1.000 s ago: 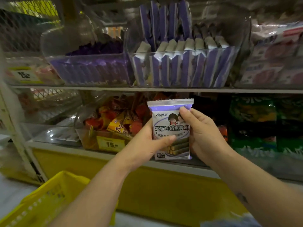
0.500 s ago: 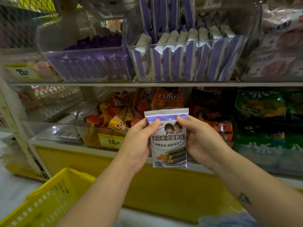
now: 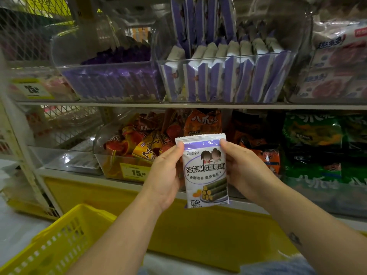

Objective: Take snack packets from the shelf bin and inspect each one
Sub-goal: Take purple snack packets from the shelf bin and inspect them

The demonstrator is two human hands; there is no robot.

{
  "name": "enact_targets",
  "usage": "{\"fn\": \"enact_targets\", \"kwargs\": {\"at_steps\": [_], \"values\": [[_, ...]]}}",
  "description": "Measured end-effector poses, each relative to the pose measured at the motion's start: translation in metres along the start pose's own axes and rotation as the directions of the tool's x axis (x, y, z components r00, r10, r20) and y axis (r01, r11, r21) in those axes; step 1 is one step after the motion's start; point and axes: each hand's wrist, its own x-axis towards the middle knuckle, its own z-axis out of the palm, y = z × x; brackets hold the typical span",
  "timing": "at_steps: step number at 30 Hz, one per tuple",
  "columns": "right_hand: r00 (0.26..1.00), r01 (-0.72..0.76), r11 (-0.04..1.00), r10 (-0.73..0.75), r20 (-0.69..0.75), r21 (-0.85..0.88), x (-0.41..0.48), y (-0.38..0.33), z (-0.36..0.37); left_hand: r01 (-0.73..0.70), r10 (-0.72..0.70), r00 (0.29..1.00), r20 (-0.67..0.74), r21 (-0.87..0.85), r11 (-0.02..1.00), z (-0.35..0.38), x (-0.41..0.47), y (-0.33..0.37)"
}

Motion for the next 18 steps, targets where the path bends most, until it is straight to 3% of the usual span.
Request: {"fn": "enact_targets", "kwargs": {"at_steps": [2,4,11,18], "values": [[0.986,-0.091,0.98,0.115,0.125,-0.179,-0.003,-0.002,-0.007,0.013,-0.014,0.999,-0.038,-0.023,1.0,-0.002,0.001,0.002],[0.952,-0.195,0.96,0.234,0.196,-0.2,-0.005,-0.002,-0.011,0.046,-0.048,0.997,-0.058,-0.036,0.998,-0.006,0.002,0.005],[0.93,-0.336,0.939,0.32,0.183,0.066,-0.009,-0.006,-0.009,0.274,-0.274,0.948,0.162,0.027,0.961,-0.018,-0.001,0.011],[0.912,-0.396,0.902,0.364,0.189,0.173,-0.01,-0.009,-0.007,0.302,-0.28,0.906,0.317,-0.02,0.953,-0.022,-0.004,0.013]]}}
